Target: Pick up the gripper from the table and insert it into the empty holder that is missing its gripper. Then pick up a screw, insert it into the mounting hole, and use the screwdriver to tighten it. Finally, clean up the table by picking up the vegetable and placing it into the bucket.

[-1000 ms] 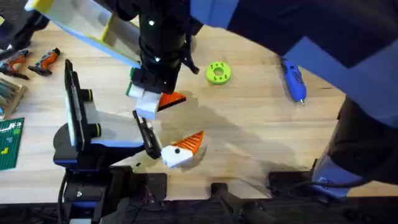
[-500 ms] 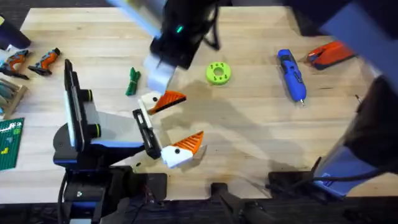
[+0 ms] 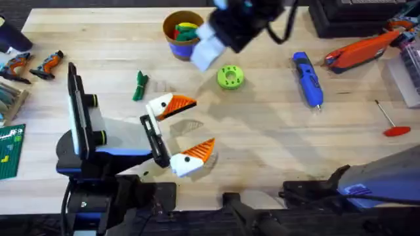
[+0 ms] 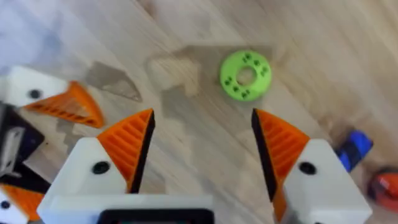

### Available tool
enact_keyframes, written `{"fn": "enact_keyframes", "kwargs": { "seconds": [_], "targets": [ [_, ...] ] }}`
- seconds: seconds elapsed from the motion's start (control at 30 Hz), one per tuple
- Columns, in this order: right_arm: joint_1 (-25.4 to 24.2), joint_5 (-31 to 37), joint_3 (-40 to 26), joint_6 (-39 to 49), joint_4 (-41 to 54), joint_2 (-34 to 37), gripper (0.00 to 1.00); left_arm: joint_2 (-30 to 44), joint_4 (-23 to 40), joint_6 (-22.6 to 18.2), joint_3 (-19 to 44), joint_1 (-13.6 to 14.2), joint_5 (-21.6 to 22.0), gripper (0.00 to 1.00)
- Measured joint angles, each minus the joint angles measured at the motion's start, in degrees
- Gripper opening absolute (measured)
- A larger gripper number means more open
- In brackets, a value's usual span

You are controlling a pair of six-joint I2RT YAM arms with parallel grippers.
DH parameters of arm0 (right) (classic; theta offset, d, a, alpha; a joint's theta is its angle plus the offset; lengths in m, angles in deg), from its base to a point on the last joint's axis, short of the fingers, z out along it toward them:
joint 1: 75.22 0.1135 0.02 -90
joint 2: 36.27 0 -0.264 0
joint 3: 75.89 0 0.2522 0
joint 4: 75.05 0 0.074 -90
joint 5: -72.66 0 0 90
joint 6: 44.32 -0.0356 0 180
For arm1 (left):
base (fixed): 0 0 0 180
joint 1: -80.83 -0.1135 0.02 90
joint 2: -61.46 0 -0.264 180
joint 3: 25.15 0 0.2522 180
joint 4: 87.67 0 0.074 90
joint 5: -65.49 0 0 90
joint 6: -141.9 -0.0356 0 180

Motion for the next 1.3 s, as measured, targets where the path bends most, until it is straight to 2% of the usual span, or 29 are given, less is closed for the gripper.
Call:
{"fn": "enact_keyframes", "kwargs": {
  "seconds": [0.23, 0.37, 0.7, 1.13, 1.17, 1.2, 1.27, 1.3],
  "targets": [
    [-11.3, 0.9, 8.1, -5.9, 0.5, -4.1, 0.910, 0.0, 0.0, 0.0, 0.0, 0.0, 0.0, 0.986],
    [-14.5, 1.0, 11.6, -7.7, -0.4, -6.1, 0.910, 0.0, 0.0, 0.0, 0.0, 0.0, 0.0, 0.985],
    [-18.5, 1.0, 14.7, -9.6, -2.2, -6.8, 0.910, 0.0, 0.0, 0.0, 0.0, 0.0, 0.0, 0.986],
    [-18.8, 1.0, 15.1, -10.1, -3.6, -6.8, 0.929, 0.0, 0.0, 0.0, 0.0, 0.0, 0.0, 0.986],
    [-18.9, 1.0, 15.1, -10.1, -3.6, -6.8, 0.929, 0.0, 0.0, 0.0, 0.0, 0.0, 0.0, 0.975],
    [-18.8, 1.0, 15.1, -10.1, -3.7, -6.8, 0.928, 0.0, 0.0, 0.0, 0.0, 0.0, 0.0, 0.922],
    [-18.9, 1.0, 15.1, -10.1, -3.7, -6.8, 0.929, 0.0, 0.0, 0.0, 0.0, 0.0, 0.0, 0.717],
    [-18.8, 1.0, 15.1, -10.0, -3.7, -6.8, 0.929, 0.0, 0.0, -0.2, 0.0, 0.0, 0.0, 0.573]
  ]
}}
